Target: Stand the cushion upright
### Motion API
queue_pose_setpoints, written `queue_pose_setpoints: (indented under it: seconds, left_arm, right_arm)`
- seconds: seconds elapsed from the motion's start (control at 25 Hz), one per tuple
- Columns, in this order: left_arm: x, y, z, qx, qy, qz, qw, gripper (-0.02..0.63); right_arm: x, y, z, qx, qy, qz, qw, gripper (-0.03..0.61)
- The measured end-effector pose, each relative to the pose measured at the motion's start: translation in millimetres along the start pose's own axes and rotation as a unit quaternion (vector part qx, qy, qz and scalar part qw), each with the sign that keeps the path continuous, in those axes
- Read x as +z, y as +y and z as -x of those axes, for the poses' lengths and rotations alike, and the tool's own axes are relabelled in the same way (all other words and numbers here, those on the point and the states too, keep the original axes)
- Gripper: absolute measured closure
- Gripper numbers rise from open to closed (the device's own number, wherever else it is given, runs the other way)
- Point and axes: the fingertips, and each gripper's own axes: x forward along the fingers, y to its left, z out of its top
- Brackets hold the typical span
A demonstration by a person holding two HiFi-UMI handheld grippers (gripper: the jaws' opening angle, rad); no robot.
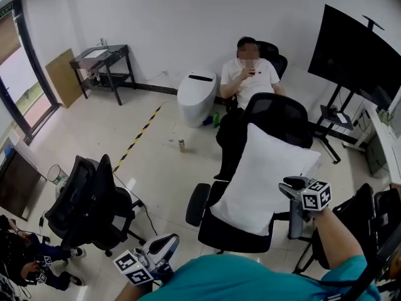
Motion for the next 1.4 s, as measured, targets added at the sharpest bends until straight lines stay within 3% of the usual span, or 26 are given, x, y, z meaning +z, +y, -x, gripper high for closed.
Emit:
queue_pose_setpoints:
  seconds: [0.08, 0.2, 0.32, 0.4, 0.6, 0.76, 0.92, 1.08, 1.2, 1.4]
  left_arm:
    - [2, 4, -4, -0.028, 0.016, 0.003, 0.9995, 0.603]
    - [2, 6, -10, -0.074, 0.045, 0.013, 0.9962, 0.602]
    - [-9, 7, -19, -0.120, 0.077, 0.024, 0.9895, 0.603]
    - [-18, 6, -26, -0.145, 0.096, 0.028, 0.9844, 0.603]
    - [-38, -38, -38, -0.192, 0.118, 0.033, 0.9736, 0.603]
    - [-64, -94, -31, -0.212, 0.131, 0.017, 0.9685, 0.602]
    - [-88, -149, -19, -0.197, 0.114, 0.005, 0.9738, 0.603]
    - [-123, -207, 9, -0.162, 0.090, 0.015, 0.9825, 0.602]
    - [-149, -247, 33, -0.142, 0.095, 0.018, 0.9851, 0.603]
    - [-151, -285, 77, -0.124, 0.092, -0.019, 0.9878, 0.603]
  right_arm:
    - [-24, 41, 21, 0.039, -0.048, -0.097, 0.993, 0.493]
    - [-61, 101, 43, 0.074, -0.125, -0.227, 0.963, 0.553]
    - [-93, 154, 53, 0.082, -0.171, -0.296, 0.936, 0.575]
    - [-107, 184, 60, 0.086, -0.192, -0.316, 0.925, 0.577]
    - [-102, 229, 108, 0.092, -0.227, -0.280, 0.928, 0.577]
    - [-105, 246, 168, 0.101, -0.274, -0.257, 0.921, 0.577]
    - [-136, 262, 225, 0.114, -0.291, -0.244, 0.918, 0.577]
    - [-182, 284, 272, 0.128, -0.278, -0.224, 0.925, 0.577]
    - [-208, 302, 297, 0.145, -0.270, -0.216, 0.927, 0.577]
    - [-226, 347, 312, 0.169, -0.260, -0.198, 0.930, 0.577]
